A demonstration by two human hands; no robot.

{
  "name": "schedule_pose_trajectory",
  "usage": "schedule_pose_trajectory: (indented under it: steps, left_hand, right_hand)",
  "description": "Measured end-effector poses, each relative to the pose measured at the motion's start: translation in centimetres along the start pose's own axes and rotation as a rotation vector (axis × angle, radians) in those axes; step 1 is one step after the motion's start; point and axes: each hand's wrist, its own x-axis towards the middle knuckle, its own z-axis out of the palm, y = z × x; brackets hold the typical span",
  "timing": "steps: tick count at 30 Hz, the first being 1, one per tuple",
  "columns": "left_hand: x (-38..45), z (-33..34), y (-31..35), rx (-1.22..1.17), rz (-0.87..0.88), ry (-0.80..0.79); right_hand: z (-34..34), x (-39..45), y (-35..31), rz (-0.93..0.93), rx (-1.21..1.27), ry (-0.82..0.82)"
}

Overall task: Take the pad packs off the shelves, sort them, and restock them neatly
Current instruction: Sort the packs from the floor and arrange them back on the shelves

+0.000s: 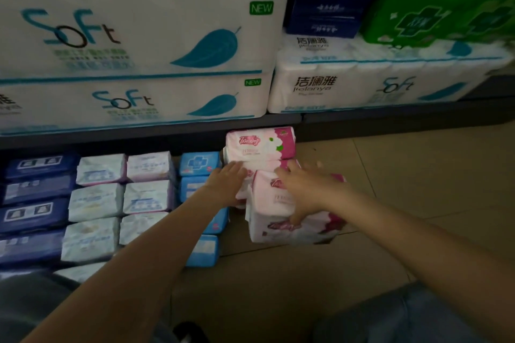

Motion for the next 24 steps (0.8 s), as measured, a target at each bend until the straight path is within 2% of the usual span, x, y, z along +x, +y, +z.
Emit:
schedule_pose_trajectory:
  steps: [6,12,13,15,18,21,24]
  left_hand:
    - [1.1,1.0,0.5,0.028,-0.063,0.064]
    - [1.1,1.2,0.4,-0.011,-0.053,0.06]
    - [1.1,0.8,0.2,-0.084,-0.064,0.036]
    - [0.7,-0.8,-0.6,-0.384,-0.075,0.011]
    - [-1.4,-5.7,-2.0,-0.826,0.042,0.096]
    - [-5.0,-12.3,-2.0,-0.949,0.175,0.144]
    - [-8.5,-19.0,-2.4,-1.059,0.222,0.265]
  right_hand:
    - [-4.9,-1.1,1.9,0.058,-0.068,-0.014]
    - [-6.2,0.4,2.5,0.156,-0.045,0.2]
    - [-6.2,0.7,2.3,0.148,-0.032,0.206]
    - [-6.6,0.9,2.2,0.122,0.004,0.204]
    - [-8.9,-0.3,2.4,0.043,0.08,0.216]
    - [-13.7,-3.3,3.0,-0.099,0.18,0.24]
    - [-20.1,-8.0,3.0,-0.142,0.271,0.34]
